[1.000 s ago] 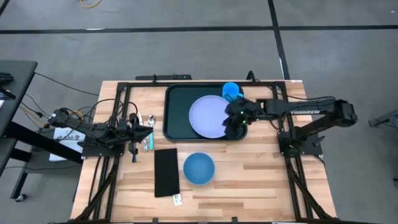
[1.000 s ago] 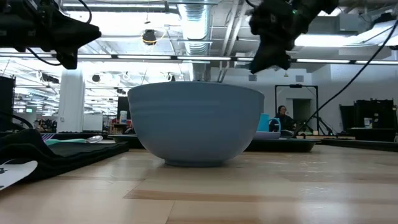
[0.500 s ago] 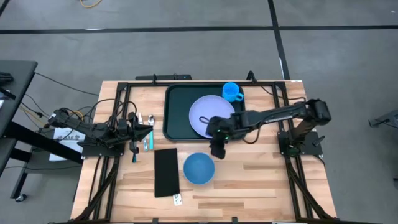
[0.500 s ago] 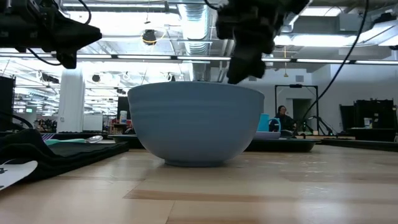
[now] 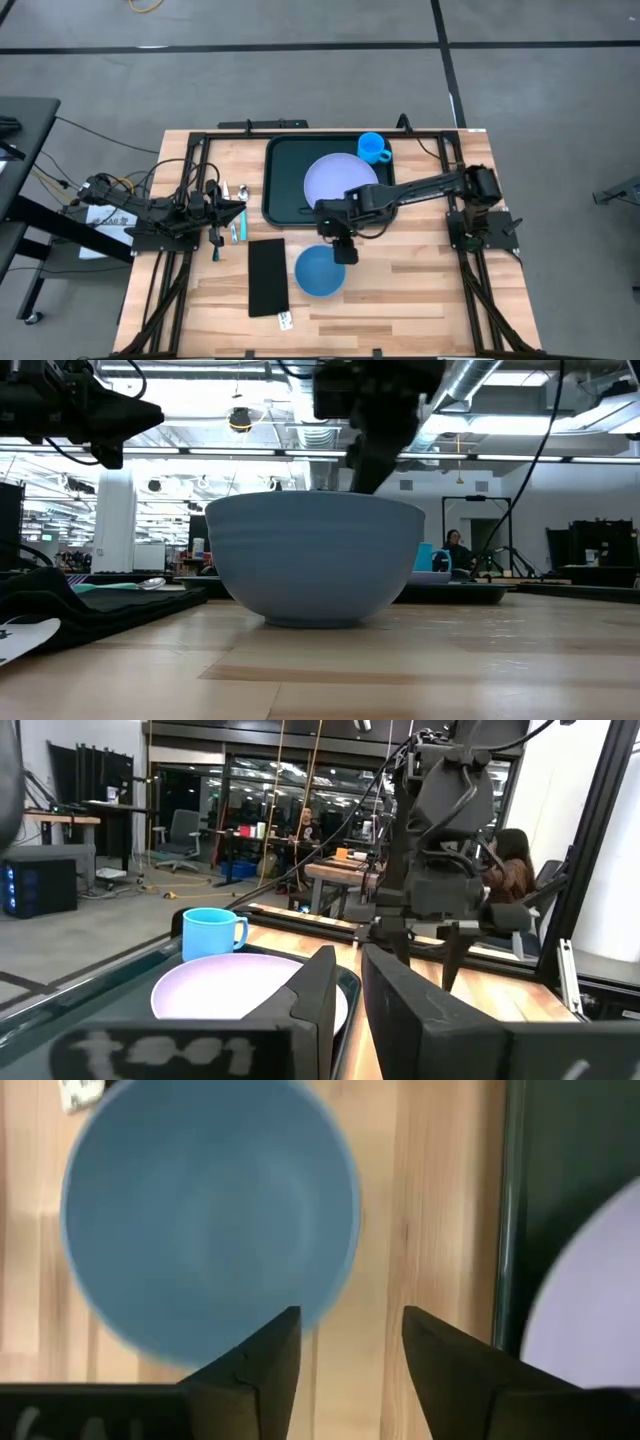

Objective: Set up tray
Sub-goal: Put the blue bowl on top of the purple plate

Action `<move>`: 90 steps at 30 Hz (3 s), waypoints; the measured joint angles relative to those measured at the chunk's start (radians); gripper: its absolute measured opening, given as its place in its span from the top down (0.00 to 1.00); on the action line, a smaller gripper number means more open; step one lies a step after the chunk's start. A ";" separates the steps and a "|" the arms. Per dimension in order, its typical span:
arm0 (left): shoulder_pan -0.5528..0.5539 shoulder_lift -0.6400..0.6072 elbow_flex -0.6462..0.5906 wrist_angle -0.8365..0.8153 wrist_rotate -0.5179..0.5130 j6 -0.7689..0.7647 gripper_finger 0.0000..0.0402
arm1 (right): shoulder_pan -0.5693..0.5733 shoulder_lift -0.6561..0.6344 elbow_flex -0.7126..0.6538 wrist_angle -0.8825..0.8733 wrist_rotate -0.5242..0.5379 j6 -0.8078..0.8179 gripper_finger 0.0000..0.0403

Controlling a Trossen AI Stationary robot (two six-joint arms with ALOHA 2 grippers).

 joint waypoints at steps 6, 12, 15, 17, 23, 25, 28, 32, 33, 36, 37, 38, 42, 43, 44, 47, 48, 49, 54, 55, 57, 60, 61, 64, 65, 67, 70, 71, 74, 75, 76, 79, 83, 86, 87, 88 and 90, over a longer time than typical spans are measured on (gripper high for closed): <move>0.000 0.000 0.000 0.000 -0.005 0.000 0.90 | -0.001 0.081 0.083 -0.043 0.002 -0.012 0.59; 0.000 0.000 0.000 0.000 -0.005 0.000 0.90 | 0.000 0.114 0.113 -0.049 0.002 -0.013 0.61; 0.000 0.000 0.000 0.000 -0.005 -0.008 0.90 | 0.000 0.114 0.114 -0.038 0.003 -0.013 0.62; 0.000 0.000 0.000 0.000 -0.005 -0.009 0.90 | 0.000 0.114 0.114 -0.027 0.003 -0.007 0.62; 0.000 0.000 0.000 0.000 -0.005 -0.024 0.90 | 0.003 0.120 0.114 -0.018 0.002 -0.003 0.62; 0.000 0.000 0.000 -0.001 -0.004 -0.025 0.90 | 0.002 0.144 0.117 -0.001 -0.006 -0.002 0.62; 0.000 0.000 0.000 -0.001 -0.004 -0.026 0.90 | 0.002 0.177 0.116 -0.012 -0.049 0.011 0.62; 0.000 0.000 0.000 -0.002 -0.002 -0.026 0.90 | -0.002 0.224 0.113 -0.015 -0.124 0.014 0.62; 0.000 0.000 0.000 -0.004 -0.002 -0.026 0.90 | -0.006 0.230 0.113 -0.012 -0.137 0.014 0.62; 0.000 0.000 0.000 -0.003 0.000 -0.026 0.90 | -0.019 0.228 0.115 -0.020 -0.169 0.025 0.62; 0.000 0.000 0.000 -0.003 0.001 -0.026 0.90 | -0.023 0.228 0.115 -0.019 -0.171 0.031 0.62; 0.000 0.000 0.000 -0.003 0.001 -0.026 0.90 | -0.027 0.226 0.115 -0.021 -0.170 0.033 0.62; 0.000 0.000 0.000 -0.003 0.005 -0.026 0.90 | -0.037 0.207 0.116 -0.014 -0.170 0.035 0.63; 0.000 0.000 0.000 -0.002 0.005 -0.026 0.90 | -0.038 0.202 0.115 -0.020 -0.167 0.040 0.64; 0.000 0.000 0.000 -0.002 0.005 -0.026 0.90 | -0.040 0.200 0.115 -0.020 -0.166 0.041 0.65; 0.000 0.000 0.000 -0.003 0.006 -0.026 0.90 | -0.040 0.200 0.115 -0.019 -0.162 0.041 0.69; 0.000 0.000 0.000 -0.002 0.006 -0.026 0.90 | -0.040 0.200 0.114 -0.019 -0.162 0.041 0.71; 0.000 0.000 0.000 -0.002 0.006 -0.026 0.90 | -0.040 0.200 0.114 -0.018 -0.162 0.041 0.73; 0.000 0.000 0.000 -0.002 0.006 -0.026 0.90 | -0.040 0.200 0.114 -0.018 -0.155 0.043 0.84; 0.000 0.000 0.000 -0.002 0.006 -0.026 0.90 | -0.040 0.200 0.114 -0.018 -0.152 0.045 0.86; 0.000 0.000 0.000 -0.002 0.005 -0.026 0.90 | -0.040 0.200 0.114 -0.018 -0.151 0.058 0.92; 0.000 0.000 0.000 -0.002 0.005 -0.027 0.90 | -0.040 0.200 0.114 -0.022 -0.149 0.067 0.98; 0.000 0.000 0.000 -0.002 0.006 -0.027 0.90 | -0.040 0.200 0.114 -0.018 -0.149 0.067 0.98; 0.000 0.000 0.000 -0.002 0.006 -0.027 0.90 | -0.040 0.200 0.114 -0.019 -0.149 0.067 0.97; 0.000 0.000 0.000 -0.002 0.005 -0.027 0.90 | -0.040 0.200 0.114 -0.020 -0.149 0.067 0.97; 0.000 0.000 0.000 -0.002 0.005 -0.027 0.90 | -0.040 0.200 0.114 -0.023 -0.149 0.067 0.99; 0.000 0.000 0.000 -0.002 0.005 -0.027 0.90 | -0.044 0.200 0.114 -0.033 -0.149 0.067 0.98; 0.000 0.000 0.000 -0.002 0.005 -0.027 0.90 | -0.047 0.200 0.114 -0.037 -0.149 0.067 0.98; 0.000 0.000 0.000 -0.002 0.005 -0.027 0.90 | -0.057 0.200 0.114 -0.064 -0.151 0.065 0.99; 0.000 0.000 0.000 -0.002 0.005 -0.027 0.90 | -0.062 0.200 0.114 -0.071 -0.151 0.061 0.99; 0.000 0.000 0.000 -0.001 0.005 -0.027 0.90 | -0.066 0.200 0.118 -0.084 -0.151 0.059 0.99; 0.000 0.000 0.000 -0.001 0.005 -0.027 0.90 | -0.078 0.200 0.151 -0.124 -0.150 0.044 0.99; 0.000 0.000 0.000 -0.001 0.005 -0.027 0.90 | -0.090 0.200 0.216 -0.178 -0.124 0.016 0.99; 0.000 0.000 0.000 -0.001 0.005 -0.027 0.90 | -0.101 0.200 0.282 -0.232 -0.076 -0.011 0.99; 0.000 0.000 0.000 -0.001 0.005 -0.027 0.90 | -0.107 0.200 0.301 -0.253 -0.058 -0.020 0.99; 0.000 0.000 0.000 -0.001 0.006 -0.027 0.90 | -0.113 0.200 0.319 -0.269 -0.044 -0.028 0.99; 0.000 0.000 0.000 -0.001 0.005 -0.027 0.90 | -0.127 0.200 0.357 -0.298 -0.024 -0.046 0.99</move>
